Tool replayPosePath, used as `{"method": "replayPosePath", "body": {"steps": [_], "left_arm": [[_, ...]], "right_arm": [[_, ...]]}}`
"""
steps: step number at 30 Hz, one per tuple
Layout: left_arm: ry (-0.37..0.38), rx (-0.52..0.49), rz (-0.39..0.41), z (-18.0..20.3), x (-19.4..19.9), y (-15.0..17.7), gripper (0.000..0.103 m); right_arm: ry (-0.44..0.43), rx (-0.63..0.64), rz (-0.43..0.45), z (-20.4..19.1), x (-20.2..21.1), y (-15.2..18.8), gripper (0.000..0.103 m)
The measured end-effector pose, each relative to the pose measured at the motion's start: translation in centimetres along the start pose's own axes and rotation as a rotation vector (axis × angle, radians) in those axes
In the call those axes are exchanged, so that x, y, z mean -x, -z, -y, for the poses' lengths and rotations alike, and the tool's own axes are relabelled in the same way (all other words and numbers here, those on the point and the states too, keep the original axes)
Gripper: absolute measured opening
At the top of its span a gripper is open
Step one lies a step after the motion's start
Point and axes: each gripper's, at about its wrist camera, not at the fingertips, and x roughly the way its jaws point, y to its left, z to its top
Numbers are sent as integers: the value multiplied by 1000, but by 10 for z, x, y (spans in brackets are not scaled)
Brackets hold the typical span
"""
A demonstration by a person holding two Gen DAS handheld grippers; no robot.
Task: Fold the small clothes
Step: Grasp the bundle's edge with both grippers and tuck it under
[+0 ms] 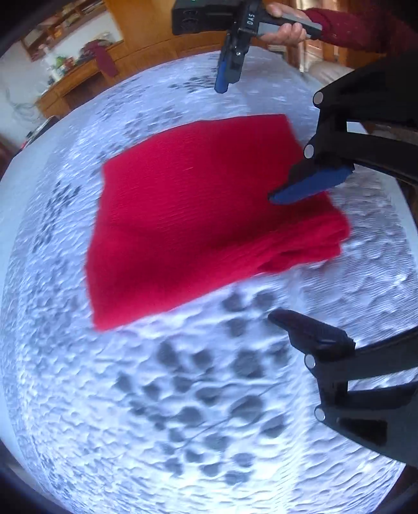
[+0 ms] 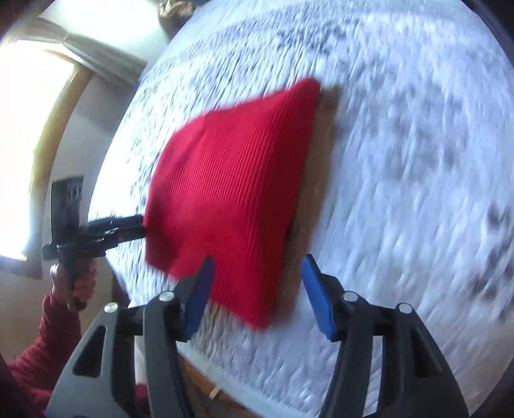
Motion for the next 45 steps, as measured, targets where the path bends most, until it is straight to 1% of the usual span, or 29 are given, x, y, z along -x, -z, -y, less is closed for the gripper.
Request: {"method": "replayPosePath", "body": {"steps": [2, 5, 7, 8, 10, 12, 13, 14, 15, 16, 17, 18, 19, 20, 21, 22, 23, 25, 27, 28, 29, 30, 31, 32, 35, 37, 40, 42, 45], "left_arm": [[10, 58, 13, -16, -5, -31, 69], [-9, 116, 27, -35, -17, -70, 69], [-6, 156, 25, -44, -30, -92, 69], [-1, 170, 23, -48, -36, -101, 69], [16, 177, 23, -47, -44, -112, 68], [42, 175, 21, -43, -51, -116, 63], [49, 169, 21, -40, -53, -118, 56], [32, 162, 24, -34, -57, -118, 51], [17, 153, 30, -32, -58, -118, 47], [17, 158, 36, -31, -59, -119, 37], [15, 171, 48, -33, -57, -119, 28], [3, 185, 65, -36, -54, -118, 25], [-7, 195, 74, -39, -53, -117, 23], [-21, 204, 81, -42, -53, -116, 23], [-35, 209, 83, -46, -56, -114, 23], [-38, 209, 80, -48, -58, -112, 23], [-38, 210, 76, -50, -62, -110, 24], [-49, 197, 73, -49, -65, -109, 25], [-62, 183, 61, -46, -65, -110, 27], [-61, 178, 52, -46, -64, -111, 28], [-56, 178, 42, -44, -62, -113, 30], [-43, 192, 37, -45, -57, -112, 33], [-34, 205, 36, -47, -51, -109, 42], [-24, 212, 35, -46, -47, -107, 53], [46, 211, 43, -42, -27, -87, 65], [73, 192, 46, -35, -15, -69, 70], [80, 166, 46, -23, -7, -46, 70], [71, 157, 42, -14, -7, -33, 70], [66, 134, 23, -1, -10, -19, 70]], "right_arm": [[-4, -39, 14, 16, -2, -34, 60], [28, -79, 13, 34, -21, -77, 62], [32, -105, 5, 44, -35, -94, 63], [11, -127, -13, 51, -45, -105, 63], [-2, -142, -28, 64, -52, -115, 63], [-13, -137, -44, 67, -61, -125, 62], [-31, -133, -56, 68, -68, -129, 50], [-50, -134, -67, 68, -72, -132, 30], [-73, -135, -78, 68, -76, -134, 19], [-82, -130, -83, 67, -79, -137, 6], [-57, -94, -70, 60, -77, -139, 5], [-45, -70, -54, 56, -74, -140, 3], [-42, -48, -28, 53, -69, -140, 3], [-41, -47, -19, 53, -67, -141, 3], [-17, -54, -18, 55, -68, -141, 3], [32, -61, -32, 58, -72, -141, 3], [88, -70, -53, 63, -79, -140, 3], [90, -80, -77, 68, -90, -137, 3], [88, -88, -72, 69, -92, -137, 3], [81, -93, -65, 69, -90, -137, 6], [75, -96, -52, 67, -85, -136, 16], [78, -92, -44, 66, -80, -135, 20], [83, -83, -33, 64, -75, -133, 30], [88, -71, -18, 61, -66, -129, 35], [48, -53, 9, 52, -41, -110, 52], [35, -26, 15, 41, -29, -95, 52], [79, 18, 0, 23, -21, -69, 52], [82, 16, -17, 16, -21, -52, 52], [64, 11, -25, 7, -21, -32, 54]]}}
